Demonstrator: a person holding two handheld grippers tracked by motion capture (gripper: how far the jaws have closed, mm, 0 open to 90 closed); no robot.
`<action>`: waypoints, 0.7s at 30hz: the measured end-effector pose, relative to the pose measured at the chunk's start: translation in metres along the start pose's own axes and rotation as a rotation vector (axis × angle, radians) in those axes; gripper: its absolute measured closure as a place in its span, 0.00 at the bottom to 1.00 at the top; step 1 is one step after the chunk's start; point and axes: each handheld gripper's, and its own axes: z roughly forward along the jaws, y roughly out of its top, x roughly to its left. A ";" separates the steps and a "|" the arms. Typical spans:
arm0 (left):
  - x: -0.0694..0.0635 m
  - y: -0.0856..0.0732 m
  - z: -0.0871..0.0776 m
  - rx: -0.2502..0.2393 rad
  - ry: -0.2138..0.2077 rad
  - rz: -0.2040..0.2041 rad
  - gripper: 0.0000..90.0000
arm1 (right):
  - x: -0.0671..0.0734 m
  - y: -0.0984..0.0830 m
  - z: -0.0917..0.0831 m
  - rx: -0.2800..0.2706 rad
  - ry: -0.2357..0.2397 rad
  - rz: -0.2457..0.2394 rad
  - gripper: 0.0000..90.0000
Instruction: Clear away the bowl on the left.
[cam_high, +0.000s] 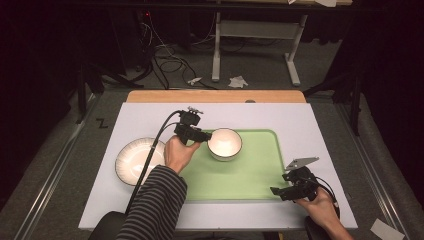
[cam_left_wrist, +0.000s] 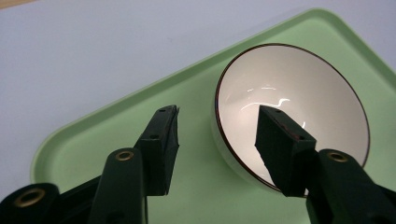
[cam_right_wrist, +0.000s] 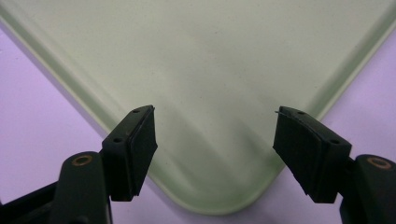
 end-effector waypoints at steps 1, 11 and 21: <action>0.000 0.000 -0.002 -0.005 0.000 0.001 0.55 | 0.000 0.000 0.000 0.000 0.000 0.000 0.35; 0.000 -0.005 -0.025 -0.020 0.002 0.038 0.54 | 0.000 0.000 0.000 -0.005 0.001 0.009 0.35; 0.006 -0.012 -0.049 -0.052 0.015 0.047 0.54 | 0.000 0.000 0.000 -0.002 -0.003 0.005 0.35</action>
